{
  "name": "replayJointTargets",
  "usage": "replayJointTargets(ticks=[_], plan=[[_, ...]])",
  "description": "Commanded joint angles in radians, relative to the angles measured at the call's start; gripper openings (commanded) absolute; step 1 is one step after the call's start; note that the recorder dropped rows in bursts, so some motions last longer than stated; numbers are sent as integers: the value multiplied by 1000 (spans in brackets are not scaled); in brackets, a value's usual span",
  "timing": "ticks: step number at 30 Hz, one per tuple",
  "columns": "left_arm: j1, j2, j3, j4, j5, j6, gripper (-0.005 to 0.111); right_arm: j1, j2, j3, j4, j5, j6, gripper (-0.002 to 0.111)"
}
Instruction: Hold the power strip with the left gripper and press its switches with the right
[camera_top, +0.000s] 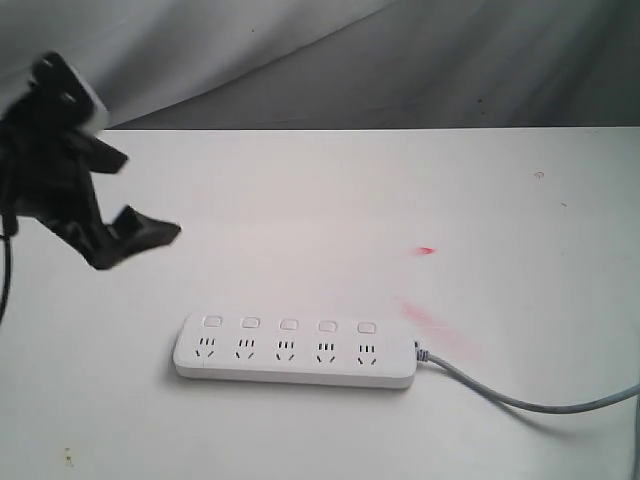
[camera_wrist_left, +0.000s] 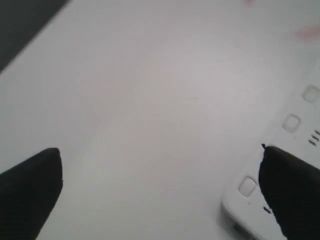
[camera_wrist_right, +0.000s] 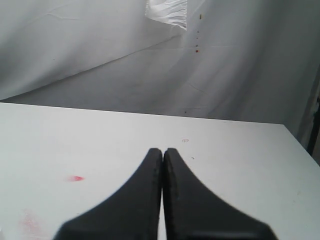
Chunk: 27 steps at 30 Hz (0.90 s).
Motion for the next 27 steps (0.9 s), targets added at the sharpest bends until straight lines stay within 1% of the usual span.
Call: replayJointTargets(ticks=[1, 4, 6, 10, 12, 16, 17, 18, 19, 21, 24, 27], plan=[[101, -181, -2, -21, 25, -180, 102, -7, -3, 3, -17, -7, 5, 0], [151, -279, -2, -21, 84, -228, 102, -7, -3, 3, -17, -7, 5, 0], [164, -340, -2, -21, 105, -231, 102, -7, -3, 3, -17, -7, 5, 0], [163, -417, -2, -21, 148, -283, 102, -7, -3, 3, -17, -7, 5, 0], [163, -437, 0, -21, 139, -284, 102, -7, -3, 3, -17, -7, 5, 0], [163, -449, 0, 37, 114, -377, 101, -7, -3, 3, -17, -7, 5, 0], [163, -449, 0, 69, 106, -412, 99, -7, -3, 3, -17, -7, 5, 0], [163, -449, 0, 89, 101, -439, 94, -7, -3, 3, -17, -7, 5, 0], [163, -449, 0, 108, 97, -468, 86, -7, -3, 3, -17, -7, 5, 0], [163, -449, 0, 105, 95, -494, 67, -7, -3, 3, -17, -7, 5, 0], [163, -449, 0, 46, 116, -495, 30, -7, -3, 3, -17, -7, 5, 0], [163, -449, 0, 39, 120, -495, -1, -7, -3, 3, -17, -7, 5, 0]])
